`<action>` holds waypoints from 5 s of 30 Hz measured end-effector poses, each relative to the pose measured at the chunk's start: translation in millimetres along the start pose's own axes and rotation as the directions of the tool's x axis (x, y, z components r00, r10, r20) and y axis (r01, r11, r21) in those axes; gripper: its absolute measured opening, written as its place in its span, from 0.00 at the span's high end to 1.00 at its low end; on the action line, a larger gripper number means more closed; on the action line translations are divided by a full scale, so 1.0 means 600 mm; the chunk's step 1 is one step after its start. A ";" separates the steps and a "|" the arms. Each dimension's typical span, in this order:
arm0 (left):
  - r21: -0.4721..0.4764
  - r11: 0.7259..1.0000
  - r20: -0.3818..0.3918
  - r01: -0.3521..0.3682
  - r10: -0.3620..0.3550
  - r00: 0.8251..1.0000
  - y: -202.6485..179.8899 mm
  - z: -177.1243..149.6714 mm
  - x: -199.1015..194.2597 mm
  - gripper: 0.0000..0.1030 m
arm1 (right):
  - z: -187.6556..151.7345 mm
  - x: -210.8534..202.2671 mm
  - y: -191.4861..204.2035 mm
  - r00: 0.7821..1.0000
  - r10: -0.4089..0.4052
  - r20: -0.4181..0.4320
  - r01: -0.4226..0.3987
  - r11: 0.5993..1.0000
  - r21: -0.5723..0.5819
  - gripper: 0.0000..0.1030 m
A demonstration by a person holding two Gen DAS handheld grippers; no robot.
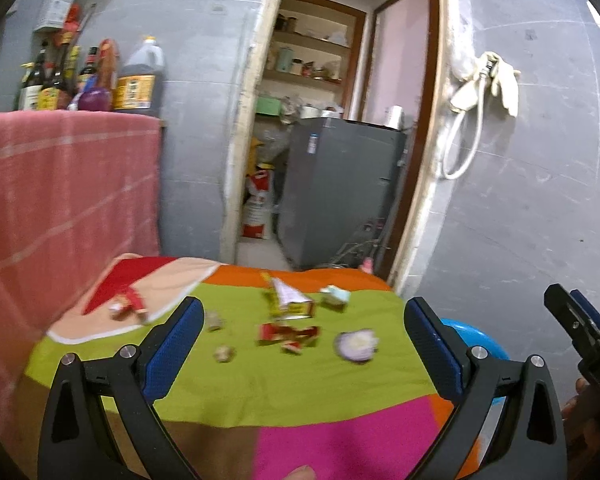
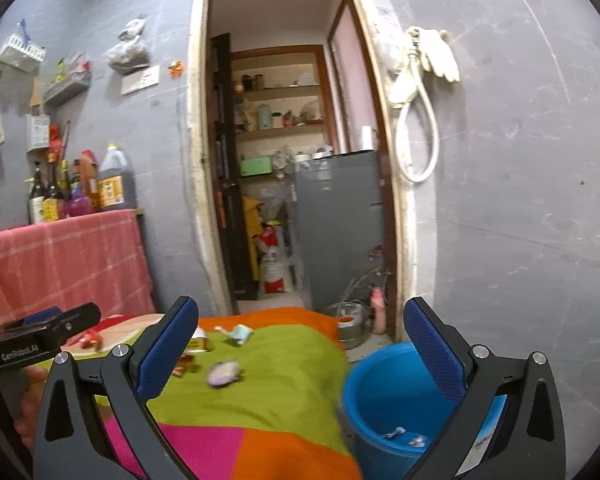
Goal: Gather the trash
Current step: 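Move both tools back over the blanket toward the stones, then grasp the small tan stone with the right gripper, then carry the stone over the blue basin and open the right gripper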
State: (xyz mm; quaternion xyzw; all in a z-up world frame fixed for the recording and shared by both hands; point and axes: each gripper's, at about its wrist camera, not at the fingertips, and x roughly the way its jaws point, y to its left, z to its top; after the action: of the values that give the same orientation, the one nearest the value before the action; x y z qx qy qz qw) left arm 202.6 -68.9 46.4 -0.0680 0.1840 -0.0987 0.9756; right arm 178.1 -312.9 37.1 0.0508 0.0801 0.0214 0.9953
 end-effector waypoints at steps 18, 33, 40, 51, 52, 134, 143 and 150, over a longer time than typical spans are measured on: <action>-0.057 0.974 -0.081 -0.217 0.212 0.974 0.184 -0.059 -0.026 0.05 | -0.053 0.075 0.132 0.978 0.161 -0.131 -0.167 0.985 -0.038 0.00; -0.054 0.970 -0.247 -0.235 0.215 0.945 0.258 -0.067 0.039 0.11 | -0.094 0.184 0.219 0.888 0.290 -0.357 -0.332 0.941 -0.061 0.17; -0.069 0.983 -0.330 -0.171 0.139 0.934 0.276 -0.071 0.078 0.44 | -0.118 0.237 0.258 0.807 0.336 -0.485 -0.406 0.913 -0.042 0.38; -0.043 0.992 -0.356 -0.121 0.098 0.930 0.272 -0.073 0.098 0.72 | -0.153 0.297 0.314 0.694 0.338 -0.636 -0.470 0.881 -0.045 0.64; -0.041 0.993 -0.357 -0.113 0.091 0.930 0.270 -0.074 0.098 0.74 | -0.155 0.301 0.317 0.688 0.335 -0.644 -0.473 0.880 -0.046 0.65; 0.143 0.897 -0.150 0.419 -0.399 0.905 -0.301 -0.026 0.196 1.00 | -0.036 0.081 -0.203 0.985 -0.146 -0.087 0.148 0.989 0.025 0.81; 0.132 0.877 -0.273 0.461 -0.415 0.868 -0.369 -0.049 0.282 1.00 | -0.066 0.103 -0.264 0.968 -0.208 -0.143 0.220 0.973 0.071 0.80; 0.090 0.881 -0.342 0.464 -0.410 0.846 -0.375 -0.067 0.315 1.00 | -0.079 0.118 -0.287 0.955 -0.225 -0.195 0.246 0.965 0.093 0.76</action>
State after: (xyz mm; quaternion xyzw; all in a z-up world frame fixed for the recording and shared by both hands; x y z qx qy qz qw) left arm 322.1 -332.6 -18.0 -0.0085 0.3067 -0.3434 0.8877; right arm 245.9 -475.8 -38.7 0.0964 0.1775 -0.0976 0.9745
